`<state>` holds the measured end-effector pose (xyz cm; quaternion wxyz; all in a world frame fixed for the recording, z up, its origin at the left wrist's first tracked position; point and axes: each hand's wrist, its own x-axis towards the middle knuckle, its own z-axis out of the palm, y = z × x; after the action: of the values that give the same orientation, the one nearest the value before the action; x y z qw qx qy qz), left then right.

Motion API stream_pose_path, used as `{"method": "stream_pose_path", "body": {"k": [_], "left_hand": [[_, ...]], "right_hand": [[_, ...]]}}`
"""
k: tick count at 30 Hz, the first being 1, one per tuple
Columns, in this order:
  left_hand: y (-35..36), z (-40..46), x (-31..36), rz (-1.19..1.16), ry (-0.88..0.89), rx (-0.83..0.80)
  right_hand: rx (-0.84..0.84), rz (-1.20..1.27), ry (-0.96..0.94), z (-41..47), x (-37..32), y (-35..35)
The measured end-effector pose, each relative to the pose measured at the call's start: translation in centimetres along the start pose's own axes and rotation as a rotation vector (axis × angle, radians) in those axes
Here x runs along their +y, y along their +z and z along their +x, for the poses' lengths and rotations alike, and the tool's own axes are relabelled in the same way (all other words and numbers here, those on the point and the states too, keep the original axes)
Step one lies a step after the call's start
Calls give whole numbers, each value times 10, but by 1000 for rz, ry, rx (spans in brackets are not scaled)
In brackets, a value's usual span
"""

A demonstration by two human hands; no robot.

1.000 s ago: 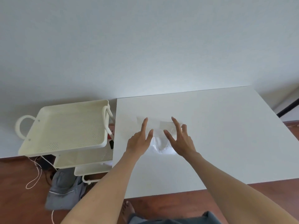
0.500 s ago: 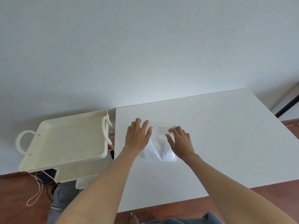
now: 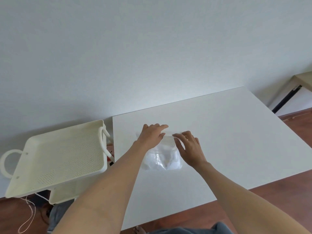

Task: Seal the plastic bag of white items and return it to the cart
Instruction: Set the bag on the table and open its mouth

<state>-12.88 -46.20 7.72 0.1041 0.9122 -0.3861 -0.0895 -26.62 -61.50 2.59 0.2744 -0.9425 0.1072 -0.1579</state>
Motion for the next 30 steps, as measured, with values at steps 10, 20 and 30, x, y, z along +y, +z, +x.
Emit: {"method": "stream_pose_path", "body": {"k": [10,20,30], "left_hand": [[-2,-22,-2,-237,-31,-86],[3,-64,3,-348,-92,77],[37,-75,18,-760,-422,-195]], "right_hand": [[-167,56,25,17,-10,-3],[42,29,-256,8,-13,-1],[1,123,-104,-34,-4,-5]]}}
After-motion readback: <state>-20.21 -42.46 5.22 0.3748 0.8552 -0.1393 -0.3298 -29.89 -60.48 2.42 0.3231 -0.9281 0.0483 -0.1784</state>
